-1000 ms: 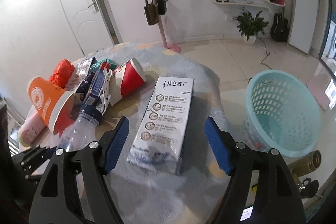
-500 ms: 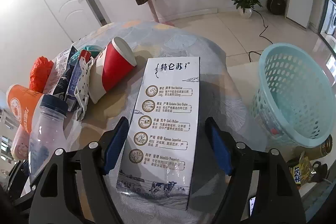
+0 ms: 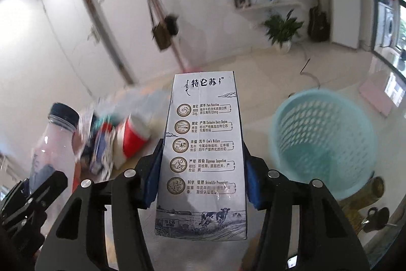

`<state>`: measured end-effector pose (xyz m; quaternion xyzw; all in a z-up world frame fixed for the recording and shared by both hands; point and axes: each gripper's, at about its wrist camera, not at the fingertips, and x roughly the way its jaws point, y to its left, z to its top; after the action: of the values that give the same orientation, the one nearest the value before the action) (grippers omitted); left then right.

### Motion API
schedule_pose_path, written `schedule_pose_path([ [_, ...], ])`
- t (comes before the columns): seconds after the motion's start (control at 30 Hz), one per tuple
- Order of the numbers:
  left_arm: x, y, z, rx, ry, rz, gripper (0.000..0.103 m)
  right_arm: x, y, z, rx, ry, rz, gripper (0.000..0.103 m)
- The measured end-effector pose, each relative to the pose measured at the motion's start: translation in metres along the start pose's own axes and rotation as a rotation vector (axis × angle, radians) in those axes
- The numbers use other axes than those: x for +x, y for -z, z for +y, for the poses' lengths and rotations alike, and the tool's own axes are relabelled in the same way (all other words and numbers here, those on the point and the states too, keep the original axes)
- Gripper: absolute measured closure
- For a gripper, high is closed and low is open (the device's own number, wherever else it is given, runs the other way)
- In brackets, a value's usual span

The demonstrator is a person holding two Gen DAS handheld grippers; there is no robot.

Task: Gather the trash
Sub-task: 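Carry both items over the blue basket and open both tools to drop them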

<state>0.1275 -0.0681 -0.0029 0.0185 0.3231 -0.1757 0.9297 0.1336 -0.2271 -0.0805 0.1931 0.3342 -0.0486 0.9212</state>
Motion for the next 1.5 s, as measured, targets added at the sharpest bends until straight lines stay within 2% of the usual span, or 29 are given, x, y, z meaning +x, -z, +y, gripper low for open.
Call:
schedule_pose_path([
  [0.13,0.007,-0.029,-0.036,0.058,0.038,-0.035,0.048,-0.026,-0.027,-0.036,0.043,0.044,-0.091,0.052],
  [0.27,0.028,-0.054,-0.077,0.069,0.145,-0.041,0.048,-0.038,-0.045,-0.079,0.086,0.131,-0.151,0.052],
  [0.37,0.058,-0.058,-0.098,0.050,0.217,-0.006,0.048,-0.030,-0.049,-0.114,0.124,0.182,-0.142,0.052],
  [0.4,0.072,-0.058,-0.104,0.039,0.243,0.015,0.048,-0.030,-0.049,-0.114,0.124,0.182,-0.142,0.052],
  [0.5,0.114,-0.051,-0.122,0.018,0.323,0.080,0.048,-0.011,-0.045,-0.144,0.176,0.209,-0.100,0.052],
  [0.6,0.148,-0.034,-0.129,-0.003,0.314,0.114,0.048,0.016,-0.036,-0.170,0.232,0.209,-0.033,0.052],
  [0.7,0.180,-0.014,-0.128,-0.070,0.310,0.165,0.048,0.041,-0.028,-0.187,0.261,0.224,0.018,0.052],
  [0.8,0.197,0.004,-0.138,-0.075,0.296,0.173,0.048,0.066,-0.018,-0.197,0.279,0.231,0.073,0.051],
  [0.9,0.204,0.007,-0.144,-0.095,0.297,0.195,0.048,0.082,-0.006,-0.208,0.296,0.239,0.115,0.051],
  [1.0,0.196,-0.002,-0.152,-0.094,0.305,0.185,0.048,0.083,0.002,-0.223,0.329,0.240,0.126,0.051],
  [1.13,0.170,-0.019,-0.181,-0.052,0.360,0.127,0.048,0.066,-0.003,-0.235,0.319,0.256,0.080,0.051],
  [1.23,0.187,-0.014,-0.195,-0.034,0.376,0.167,0.048,0.064,-0.004,-0.242,0.314,0.262,0.082,0.051],
  [1.4,0.226,0.014,-0.193,-0.029,0.347,0.281,0.047,0.076,0.004,-0.248,0.323,0.242,0.133,0.050],
  [1.47,0.230,0.019,-0.188,-0.027,0.347,0.289,0.037,0.079,0.007,-0.251,0.339,0.226,0.151,0.049],
  [1.5,0.228,0.019,-0.185,-0.029,0.351,0.285,0.036,0.080,0.007,-0.252,0.344,0.218,0.160,0.049],
])
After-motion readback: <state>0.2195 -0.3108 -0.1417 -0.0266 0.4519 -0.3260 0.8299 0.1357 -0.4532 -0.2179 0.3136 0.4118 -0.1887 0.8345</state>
